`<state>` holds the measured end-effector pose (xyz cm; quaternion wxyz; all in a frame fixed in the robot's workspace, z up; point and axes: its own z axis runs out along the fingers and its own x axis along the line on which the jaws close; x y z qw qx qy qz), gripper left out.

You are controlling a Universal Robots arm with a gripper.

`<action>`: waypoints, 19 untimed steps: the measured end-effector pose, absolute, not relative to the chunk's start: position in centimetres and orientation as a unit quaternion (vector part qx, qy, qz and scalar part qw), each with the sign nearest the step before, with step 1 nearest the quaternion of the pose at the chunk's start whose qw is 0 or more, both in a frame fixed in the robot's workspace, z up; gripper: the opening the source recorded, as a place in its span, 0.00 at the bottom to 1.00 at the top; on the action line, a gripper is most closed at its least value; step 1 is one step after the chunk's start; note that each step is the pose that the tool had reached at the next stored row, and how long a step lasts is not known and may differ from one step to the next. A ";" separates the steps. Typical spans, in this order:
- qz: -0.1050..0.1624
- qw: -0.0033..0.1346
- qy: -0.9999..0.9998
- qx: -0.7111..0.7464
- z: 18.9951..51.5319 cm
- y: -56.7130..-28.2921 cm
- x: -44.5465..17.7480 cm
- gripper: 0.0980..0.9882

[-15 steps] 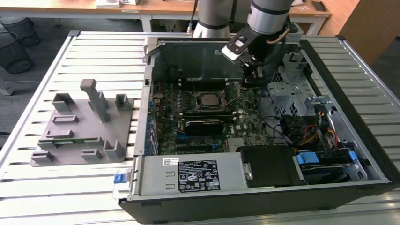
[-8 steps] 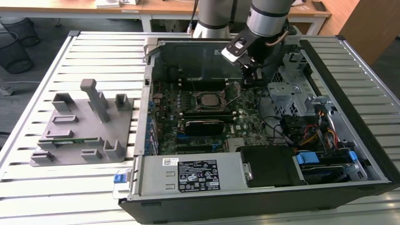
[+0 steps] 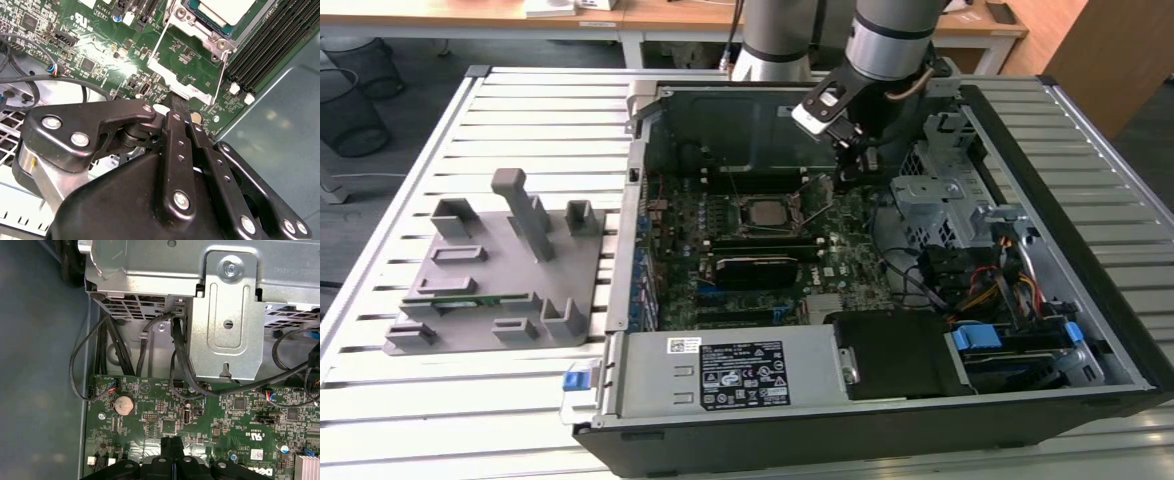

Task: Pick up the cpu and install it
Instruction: 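Close the cpu cover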

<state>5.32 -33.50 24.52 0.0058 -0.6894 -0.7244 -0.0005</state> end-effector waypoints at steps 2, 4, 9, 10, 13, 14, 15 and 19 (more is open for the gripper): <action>0.000 0.006 -0.724 -0.689 24.5 -33.5 5.1 0.01; 0.000 0.006 -0.724 -0.689 24.5 -33.5 5.0 0.01; -0.001 0.006 -0.724 -0.689 24.6 -33.5 4.5 0.01; -0.001 0.006 -0.724 -0.689 24.6 -33.5 4.5 0.01; -0.001 0.006 -0.724 -0.689 24.8 -33.5 4.2 0.01; -0.001 0.006 -0.724 -0.689 24.8 -33.5 4.2 0.01; -0.001 0.006 -0.724 -0.689 24.9 -33.5 4.1 0.01; -0.001 0.006 -0.724 -0.689 24.9 -33.5 3.6 0.01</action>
